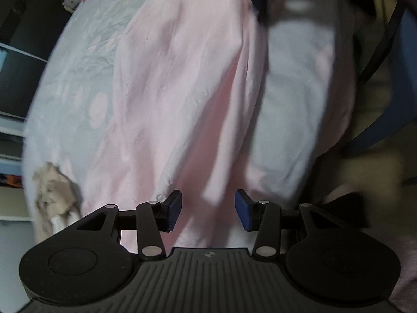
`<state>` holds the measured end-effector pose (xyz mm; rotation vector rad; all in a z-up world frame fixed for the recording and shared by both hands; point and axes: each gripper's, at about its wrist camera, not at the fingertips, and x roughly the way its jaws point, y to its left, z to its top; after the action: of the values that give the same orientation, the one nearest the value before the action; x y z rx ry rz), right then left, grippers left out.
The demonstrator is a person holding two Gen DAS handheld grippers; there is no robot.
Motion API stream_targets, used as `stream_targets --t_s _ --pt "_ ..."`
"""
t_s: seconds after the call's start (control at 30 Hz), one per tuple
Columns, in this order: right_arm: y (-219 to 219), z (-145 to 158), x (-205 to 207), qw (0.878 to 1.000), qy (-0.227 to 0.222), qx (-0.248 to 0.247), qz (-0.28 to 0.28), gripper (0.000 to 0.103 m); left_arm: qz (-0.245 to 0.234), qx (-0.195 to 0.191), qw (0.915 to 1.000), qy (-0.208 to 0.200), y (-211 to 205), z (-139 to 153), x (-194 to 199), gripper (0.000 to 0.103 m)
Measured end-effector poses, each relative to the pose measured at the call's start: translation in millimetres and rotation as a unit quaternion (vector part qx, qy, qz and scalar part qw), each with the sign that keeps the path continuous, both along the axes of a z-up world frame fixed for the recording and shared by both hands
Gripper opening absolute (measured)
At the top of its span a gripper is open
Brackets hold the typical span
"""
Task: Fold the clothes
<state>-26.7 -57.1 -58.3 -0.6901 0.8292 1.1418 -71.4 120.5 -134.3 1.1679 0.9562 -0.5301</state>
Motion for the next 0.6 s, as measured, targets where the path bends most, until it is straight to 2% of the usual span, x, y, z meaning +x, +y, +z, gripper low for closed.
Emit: stream_targets --t_s 0.1,0.13,0.17,0.2,0.27,0.4,0.43,0.47,0.5,0.53,0.6 --pt "-13.7 20.7 20.7 0.997 0.031 0.055 -0.049 0.002 0.003 0.033 0.9991 -0.028 4.4 -12.1 -0.5 0.042" --pt "-18.7 26.6 26.7 0.995 0.040 0.071 -0.062 0.002 0.004 0.043 0.9984 -0.037 6.8 -15.0 -0.7 0.036" --pt "-22.4 30.7 30.0 0.993 0.044 0.081 -0.072 0.002 0.010 0.051 0.9977 -0.043 9.5 -16.5 0.4 0.023" --pt "-25.5 34.0 32.2 0.992 0.048 0.089 -0.077 0.002 0.020 0.058 0.9970 -0.049 12.3 -17.7 2.5 0.018" --pt "-29.7 38.4 32.8 0.991 0.053 0.100 -0.075 0.003 0.046 0.050 0.9962 -0.055 19.4 -12.5 8.5 0.005" --pt "-32.6 39.4 23.2 0.991 0.057 0.105 -0.058 0.009 0.124 -0.002 0.9897 -0.071 37.5 14.7 24.0 0.001" --pt "-33.1 39.7 19.8 0.991 0.056 0.105 -0.053 0.019 0.145 -0.018 0.9860 -0.079 43.2 24.3 27.9 0.001" --pt "-35.2 41.8 14.7 0.992 0.049 0.106 -0.047 0.040 0.163 -0.031 0.9821 -0.090 48.4 34.1 32.0 0.001" --pt "-37.2 43.9 9.5 0.993 0.041 0.106 -0.041 0.048 0.177 -0.042 0.9780 -0.101 52.7 43.6 36.4 0.001" --pt "-39.4 46.0 4.4 0.993 0.034 0.107 -0.034 0.053 0.192 -0.053 0.9735 -0.112 57.0 53.0 40.9 0.001" --pt "-48.1 51.6 -4.2 0.994 0.018 0.103 -0.024 0.054 0.221 -0.068 0.9629 -0.139 67.8 71.1 49.7 0.001"
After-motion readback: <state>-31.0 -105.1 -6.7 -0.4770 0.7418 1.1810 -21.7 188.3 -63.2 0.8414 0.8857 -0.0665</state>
